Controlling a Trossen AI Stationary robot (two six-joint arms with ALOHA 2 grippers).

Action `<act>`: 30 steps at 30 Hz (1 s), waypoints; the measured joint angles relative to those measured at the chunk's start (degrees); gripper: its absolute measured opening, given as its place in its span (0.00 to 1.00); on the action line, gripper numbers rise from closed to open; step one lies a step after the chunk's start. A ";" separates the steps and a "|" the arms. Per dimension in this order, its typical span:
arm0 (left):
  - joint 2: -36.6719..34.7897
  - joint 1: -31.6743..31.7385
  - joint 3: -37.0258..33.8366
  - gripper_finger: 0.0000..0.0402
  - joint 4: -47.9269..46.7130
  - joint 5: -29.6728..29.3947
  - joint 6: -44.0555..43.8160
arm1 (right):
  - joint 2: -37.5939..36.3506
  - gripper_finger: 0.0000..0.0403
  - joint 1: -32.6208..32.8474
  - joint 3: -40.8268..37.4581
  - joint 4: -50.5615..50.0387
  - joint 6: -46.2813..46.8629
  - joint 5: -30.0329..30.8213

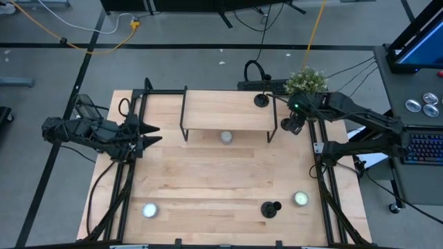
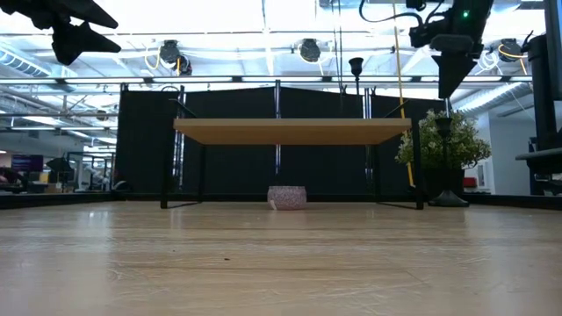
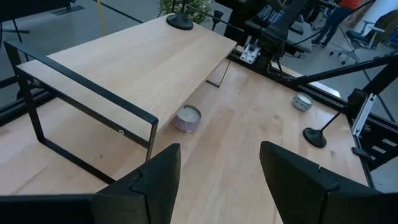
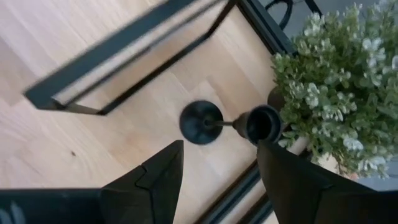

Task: Pick & Place candle stick holders
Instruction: Put the top black candle holder on the shelf

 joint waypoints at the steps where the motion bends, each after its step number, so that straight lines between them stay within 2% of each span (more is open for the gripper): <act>1: 0.00 -0.02 0.00 0.56 0.00 0.00 -0.02 | 0.05 0.49 -0.36 0.00 -0.33 -0.55 0.00; 11: 0.00 -0.02 0.00 0.56 -0.02 1.19 -0.10 | -0.17 0.49 -0.99 0.00 -1.67 -7.04 -0.02; 19: 0.00 0.00 0.00 0.56 -0.02 1.38 1.38 | -0.17 0.49 -0.99 -0.02 -7.33 -8.61 -0.29; 30: 0.02 0.00 0.00 0.56 -0.02 -0.59 1.91 | 2.42 0.49 -0.99 -0.02 0.47 -13.95 0.25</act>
